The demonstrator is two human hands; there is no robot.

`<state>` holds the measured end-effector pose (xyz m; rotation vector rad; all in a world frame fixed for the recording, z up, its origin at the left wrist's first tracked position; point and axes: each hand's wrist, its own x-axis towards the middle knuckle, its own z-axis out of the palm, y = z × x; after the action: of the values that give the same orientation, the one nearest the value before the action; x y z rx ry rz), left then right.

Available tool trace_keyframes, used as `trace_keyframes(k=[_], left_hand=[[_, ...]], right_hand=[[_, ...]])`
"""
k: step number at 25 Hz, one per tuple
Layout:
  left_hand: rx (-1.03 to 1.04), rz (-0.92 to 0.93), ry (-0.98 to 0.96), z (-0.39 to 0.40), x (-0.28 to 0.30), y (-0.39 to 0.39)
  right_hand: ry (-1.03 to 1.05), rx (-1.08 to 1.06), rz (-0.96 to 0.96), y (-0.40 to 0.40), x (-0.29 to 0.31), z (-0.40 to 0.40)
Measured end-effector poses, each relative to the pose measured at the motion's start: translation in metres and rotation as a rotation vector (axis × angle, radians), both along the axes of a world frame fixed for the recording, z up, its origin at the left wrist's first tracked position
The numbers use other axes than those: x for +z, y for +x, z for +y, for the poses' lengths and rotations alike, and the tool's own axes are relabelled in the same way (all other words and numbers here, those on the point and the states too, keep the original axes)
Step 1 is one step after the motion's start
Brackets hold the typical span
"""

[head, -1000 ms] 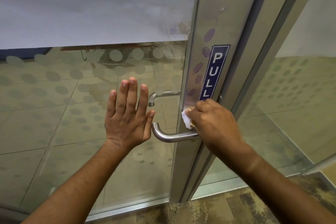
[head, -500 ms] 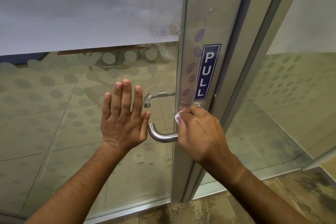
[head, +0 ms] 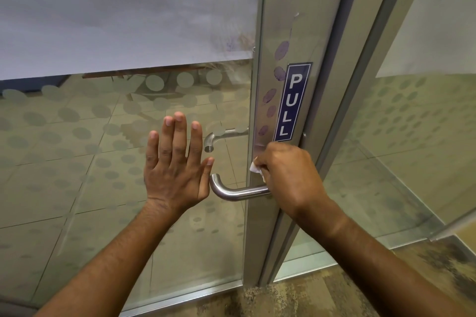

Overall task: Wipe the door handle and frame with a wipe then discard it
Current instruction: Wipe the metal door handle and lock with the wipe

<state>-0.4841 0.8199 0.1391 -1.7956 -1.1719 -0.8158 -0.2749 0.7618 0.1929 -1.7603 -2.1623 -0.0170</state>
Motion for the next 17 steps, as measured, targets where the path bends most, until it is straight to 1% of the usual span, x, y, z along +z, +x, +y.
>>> trace_keyframes(k=[1,3,7,12,13,14,17], left_hand=[[-0.004,0.000,-0.003,-0.001,0.000,0.000],[-0.008,0.003,-0.001,-0.001,0.001,0.000],[-0.003,0.004,0.014,-0.002,0.001,0.000],[-0.014,-0.005,-0.008,-0.001,0.001,0.000],[-0.015,-0.008,-0.013,-0.001,0.001,0.000],[-0.018,-0.008,-0.014,-0.002,0.000,0.000],[-0.005,-0.004,-0.014,-0.001,0.000,0.000]], right_hand=[[-0.035,-0.006,-0.029,-0.001,0.002,0.002],[-0.029,0.002,-0.031,0.000,0.003,0.001],[0.081,0.002,0.139,0.004,0.003,-0.009],[-0.008,-0.046,0.108,-0.003,-0.001,-0.001],[0.027,-0.030,0.169,0.000,-0.001,-0.001],[0.079,-0.019,0.277,0.007,0.000,-0.004],[0.195,-0.096,0.767,0.039,0.006,-0.016]])
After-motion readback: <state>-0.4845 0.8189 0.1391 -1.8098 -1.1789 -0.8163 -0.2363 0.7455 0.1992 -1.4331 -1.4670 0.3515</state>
